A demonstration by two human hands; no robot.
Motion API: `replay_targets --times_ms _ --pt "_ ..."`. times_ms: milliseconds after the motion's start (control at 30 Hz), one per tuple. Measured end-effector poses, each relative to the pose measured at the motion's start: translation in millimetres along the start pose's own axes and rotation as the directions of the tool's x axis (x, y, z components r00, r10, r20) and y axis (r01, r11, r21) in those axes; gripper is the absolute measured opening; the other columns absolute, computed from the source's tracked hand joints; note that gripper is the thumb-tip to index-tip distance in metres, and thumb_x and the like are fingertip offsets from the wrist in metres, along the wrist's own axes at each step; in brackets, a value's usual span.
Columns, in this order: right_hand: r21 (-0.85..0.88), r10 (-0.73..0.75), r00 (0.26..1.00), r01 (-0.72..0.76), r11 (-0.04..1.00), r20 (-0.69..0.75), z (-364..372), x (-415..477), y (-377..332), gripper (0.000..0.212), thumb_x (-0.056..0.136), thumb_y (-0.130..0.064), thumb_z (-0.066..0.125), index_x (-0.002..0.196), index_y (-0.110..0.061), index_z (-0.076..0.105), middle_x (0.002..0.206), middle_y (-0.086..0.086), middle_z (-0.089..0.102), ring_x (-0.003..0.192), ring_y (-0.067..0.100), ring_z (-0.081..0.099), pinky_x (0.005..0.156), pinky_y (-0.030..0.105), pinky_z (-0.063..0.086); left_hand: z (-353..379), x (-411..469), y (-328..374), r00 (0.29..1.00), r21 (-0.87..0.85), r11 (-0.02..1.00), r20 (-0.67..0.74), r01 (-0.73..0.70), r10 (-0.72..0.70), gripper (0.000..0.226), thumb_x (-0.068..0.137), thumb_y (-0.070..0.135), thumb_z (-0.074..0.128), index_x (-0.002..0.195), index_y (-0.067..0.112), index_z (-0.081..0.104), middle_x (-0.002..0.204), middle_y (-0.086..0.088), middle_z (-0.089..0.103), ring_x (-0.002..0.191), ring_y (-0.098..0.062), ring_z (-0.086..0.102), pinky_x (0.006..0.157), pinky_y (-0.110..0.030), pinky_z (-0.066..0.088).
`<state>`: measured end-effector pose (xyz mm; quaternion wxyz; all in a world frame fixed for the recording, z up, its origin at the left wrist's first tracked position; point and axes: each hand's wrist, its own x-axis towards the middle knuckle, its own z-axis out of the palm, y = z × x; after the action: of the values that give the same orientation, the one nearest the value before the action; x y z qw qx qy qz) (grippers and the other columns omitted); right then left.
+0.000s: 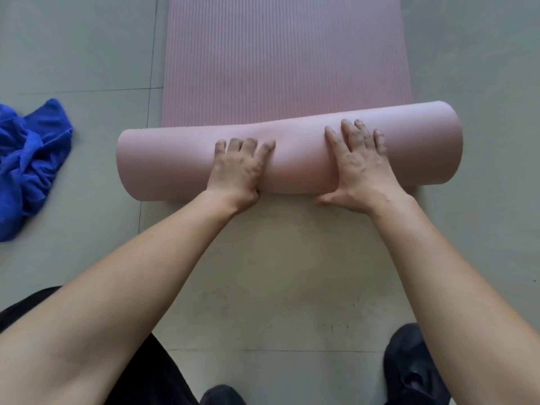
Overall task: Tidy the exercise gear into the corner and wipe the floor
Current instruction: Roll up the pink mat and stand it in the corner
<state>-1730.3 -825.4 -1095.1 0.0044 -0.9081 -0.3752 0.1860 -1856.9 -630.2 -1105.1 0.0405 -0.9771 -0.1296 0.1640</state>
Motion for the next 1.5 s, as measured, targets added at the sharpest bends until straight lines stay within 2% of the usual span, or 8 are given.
replay_targets --times_ms 267,433,633,767,933,1133,1267,1500 --pt "-0.072 -0.010 0.978 0.026 0.997 0.208 -34.4 -9.6 3.3 0.124 0.048 -0.061 0.088 0.151 -0.029 0.028 0.143 0.008 0.040 0.133 0.032 0.037 0.114 0.048 0.027 -45.0 1.0 -10.1 0.982 -0.256 0.960 0.121 -0.113 0.148 0.061 0.068 0.032 0.072 0.125 0.040 0.051 0.108 0.002 0.067 0.099 -0.027 0.062 0.075 -0.031 0.045" --pt "0.152 0.067 0.837 -0.177 0.972 0.543 -65.4 4.3 14.9 0.110 0.045 -0.050 0.093 0.142 -0.041 0.043 0.137 -0.006 0.055 0.119 0.021 0.056 0.100 0.036 0.049 -62.7 2.9 -30.7 0.846 -0.519 0.854 0.446 -0.022 0.293 0.081 0.061 0.029 0.088 0.133 0.036 0.052 0.121 0.011 0.060 0.110 -0.013 0.057 0.094 -0.029 0.048" --pt "0.202 0.175 0.967 -0.137 0.970 -0.184 -25.9 12.6 11.8 0.056 0.091 -0.039 0.062 0.142 -0.020 0.050 0.137 0.014 0.053 0.126 0.035 0.049 0.104 0.043 0.036 -44.3 -0.2 -39.9 0.964 -0.562 0.826 -0.243 -0.047 -0.110 0.057 0.082 0.055 0.062 0.130 0.025 0.057 0.132 -0.006 0.054 0.123 -0.028 0.051 0.102 -0.047 0.043" --pt "0.253 0.135 0.920 -0.041 0.967 -0.369 -8.8 6.0 1.2 0.051 0.095 -0.046 0.046 0.135 -0.016 0.058 0.137 0.017 0.054 0.127 0.037 0.050 0.110 0.046 0.032 -25.8 -0.3 -11.3 0.983 -0.126 0.988 0.148 -0.087 0.106 0.137 0.049 0.089 0.061 0.155 0.024 0.003 0.162 -0.015 0.007 0.150 -0.032 0.006 0.118 -0.060 0.006" --pt "-0.020 -0.077 0.997 0.077 0.997 -0.017 6.3 -21.5 1.9 0.124 0.067 -0.078 0.066 0.159 -0.023 0.003 0.166 0.014 0.003 0.153 0.031 -0.002 0.122 0.051 -0.007 -23.3 8.8 -1.1 0.994 -0.034 0.997 0.081 -0.075 0.077 0.109 0.061 0.051 0.077 0.149 0.029 0.018 0.145 -0.007 0.040 0.130 -0.031 0.040 0.107 -0.048 0.029" --pt "0.062 -0.010 0.989 0.001 0.998 0.149 -38.3 -23.8 10.5 0.120 0.052 -0.057 0.087 0.153 -0.032 0.027 0.147 0.003 0.043 0.137 0.026 0.038 0.117 0.042 0.027 -59.4 13.3 5.6 0.950 -0.169 0.964 0.199 -0.207 0.239 0.083 0.055 0.051 0.080 0.129 0.035 0.046 0.115 0.004 0.064 0.105 -0.025 0.062 0.083 -0.035 0.049" --pt "0.225 0.047 0.913 -0.150 0.963 0.406 -60.9 -25.4 29.9 0.120 0.054 -0.051 0.092 0.154 -0.034 0.028 0.155 -0.005 0.040 0.141 0.019 0.039 0.113 0.031 0.034 -69.1 15.3 0.3 0.871 -0.455 0.885 0.391 -0.099 0.298 0.100 0.054 0.049 0.089 0.141 0.036 0.041 0.136 0.007 0.054 0.125 -0.020 0.051 0.102 -0.037 0.045" --pt "0.266 0.249 0.899 -0.157 0.951 -0.360 -25.1 -13.7 23.9 0.048 0.097 -0.041 0.052 0.138 -0.016 0.055 0.141 0.014 0.051 0.129 0.036 0.046 0.108 0.044 0.034 -48.2 15.0 -4.3 0.948 -0.434 0.898 -0.310 -0.070 -0.076 0.067 0.079 0.065 0.055 0.129 0.020 0.057 0.130 -0.013 0.053 0.124 -0.035 0.048 0.102 -0.047 0.037"
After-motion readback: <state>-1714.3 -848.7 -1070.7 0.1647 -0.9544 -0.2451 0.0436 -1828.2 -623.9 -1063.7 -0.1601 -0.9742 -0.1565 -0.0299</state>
